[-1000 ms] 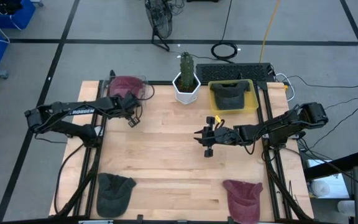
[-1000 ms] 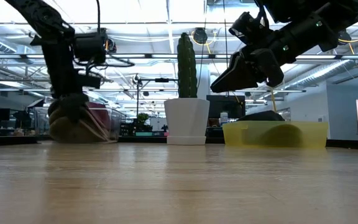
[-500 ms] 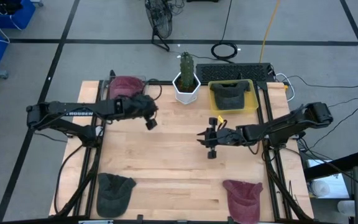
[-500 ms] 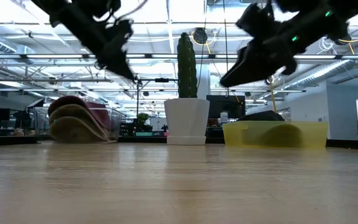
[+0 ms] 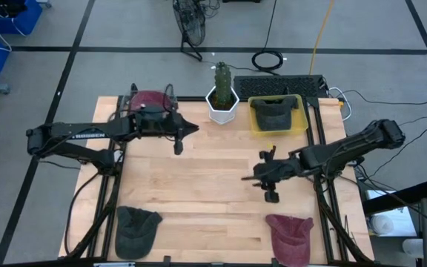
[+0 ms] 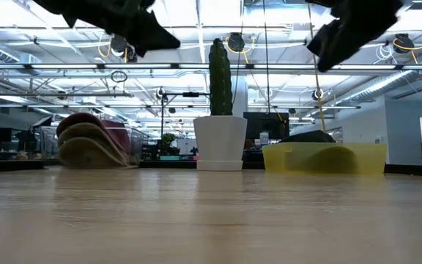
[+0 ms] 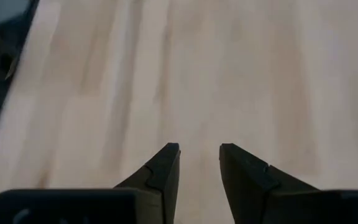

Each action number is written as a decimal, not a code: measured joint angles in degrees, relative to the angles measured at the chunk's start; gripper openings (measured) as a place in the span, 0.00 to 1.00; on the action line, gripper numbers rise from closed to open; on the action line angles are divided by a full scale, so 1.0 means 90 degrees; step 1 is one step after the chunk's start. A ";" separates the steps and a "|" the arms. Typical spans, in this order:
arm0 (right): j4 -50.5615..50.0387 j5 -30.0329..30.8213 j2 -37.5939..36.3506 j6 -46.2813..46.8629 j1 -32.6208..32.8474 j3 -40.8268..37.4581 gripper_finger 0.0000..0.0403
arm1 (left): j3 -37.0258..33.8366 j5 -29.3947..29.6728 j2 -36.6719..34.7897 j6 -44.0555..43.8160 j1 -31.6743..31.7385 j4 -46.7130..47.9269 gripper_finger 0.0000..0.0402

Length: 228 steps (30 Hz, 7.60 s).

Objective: Pick & Place hat
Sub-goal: Put the red cap into the transparent bin

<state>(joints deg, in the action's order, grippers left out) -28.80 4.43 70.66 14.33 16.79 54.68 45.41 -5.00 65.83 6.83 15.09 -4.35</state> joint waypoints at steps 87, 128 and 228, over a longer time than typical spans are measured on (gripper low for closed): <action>-0.1399 0.0606 0.2117 0.4030 0.3852 0.0378 0.03 | -0.0007 0.2306 -0.0438 -0.1048 -0.2430 -0.0491 0.10; 0.4043 -0.0302 0.3028 -0.2639 -0.1605 0.0621 0.28 | -0.0002 0.2223 -0.0326 -0.1661 -0.2897 0.1230 0.10; 0.5642 0.2843 -0.2289 -0.2162 0.0229 -0.3908 0.36 | 0.2608 0.7570 0.5798 -0.0827 -0.4299 0.1850 0.57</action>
<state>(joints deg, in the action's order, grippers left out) 21.98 30.02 50.06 -5.13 18.85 19.51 68.88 63.13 118.02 -0.61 -23.61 12.29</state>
